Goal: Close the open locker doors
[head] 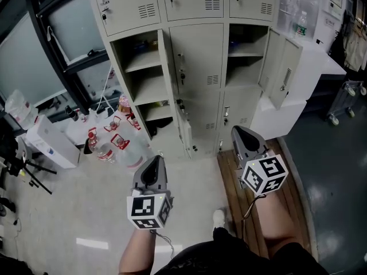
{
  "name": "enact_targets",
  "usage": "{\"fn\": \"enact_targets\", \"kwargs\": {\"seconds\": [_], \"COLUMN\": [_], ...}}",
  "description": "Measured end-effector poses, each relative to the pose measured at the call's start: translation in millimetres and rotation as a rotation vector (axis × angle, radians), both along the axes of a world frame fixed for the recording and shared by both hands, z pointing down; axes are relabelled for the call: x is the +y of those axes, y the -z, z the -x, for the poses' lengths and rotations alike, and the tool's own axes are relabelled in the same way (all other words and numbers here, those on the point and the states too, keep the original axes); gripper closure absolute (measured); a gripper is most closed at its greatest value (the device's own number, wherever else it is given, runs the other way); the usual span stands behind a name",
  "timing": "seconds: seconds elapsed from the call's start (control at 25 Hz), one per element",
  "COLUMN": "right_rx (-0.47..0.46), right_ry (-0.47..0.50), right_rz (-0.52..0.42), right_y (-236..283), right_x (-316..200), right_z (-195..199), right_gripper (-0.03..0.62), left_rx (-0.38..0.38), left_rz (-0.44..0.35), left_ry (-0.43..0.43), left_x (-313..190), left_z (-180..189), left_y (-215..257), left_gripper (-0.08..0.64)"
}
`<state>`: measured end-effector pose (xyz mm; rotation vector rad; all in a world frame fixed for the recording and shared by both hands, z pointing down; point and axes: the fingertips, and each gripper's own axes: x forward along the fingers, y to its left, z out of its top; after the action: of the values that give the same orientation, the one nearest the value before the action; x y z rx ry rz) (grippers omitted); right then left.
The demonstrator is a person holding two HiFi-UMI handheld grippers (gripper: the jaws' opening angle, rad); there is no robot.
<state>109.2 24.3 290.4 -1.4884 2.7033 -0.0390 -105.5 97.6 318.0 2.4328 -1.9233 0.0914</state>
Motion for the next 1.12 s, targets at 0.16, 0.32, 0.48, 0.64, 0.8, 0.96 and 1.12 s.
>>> {"fn": "enact_targets", "kwargs": {"seconds": [0.16,0.32,0.48,0.64,0.8,0.96,1.12], "right_rx": [-0.005,-0.011,-0.017,-0.015,-0.020,-0.026,-0.031], "right_ry": [0.016,0.035,0.060,0.082,0.098,0.117,0.141], "right_rz": [0.008,0.010,0.025,0.034,0.039,0.044,0.047], "right_y": [-1,-2,-6,-11,-14,-18,-22], "right_x": [-37,-73,-107,-136,-164,-185,-200], "right_z": [-6,-11,-17,-22,-31,-38,-44], "right_gripper": [0.592,0.592,0.592,0.592,0.592,0.592,0.592], "left_rx": [-0.001,-0.006,-0.008,-0.004,-0.006,-0.018,-0.025], "left_rz": [0.005,0.002,0.011,0.017,0.012,0.010,0.005], "left_ry": [0.018,0.042,0.071,0.102,0.131,0.164,0.194], "left_x": [-33,-66,-96,-124,-148,-169,-182], "left_z": [-6,-12,-19,-24,-30,-35,-42], "left_y": [1,1,-3,-8,-8,-9,-7], "left_gripper": [0.557,0.557,0.557,0.556,0.556,0.555,0.555]}}
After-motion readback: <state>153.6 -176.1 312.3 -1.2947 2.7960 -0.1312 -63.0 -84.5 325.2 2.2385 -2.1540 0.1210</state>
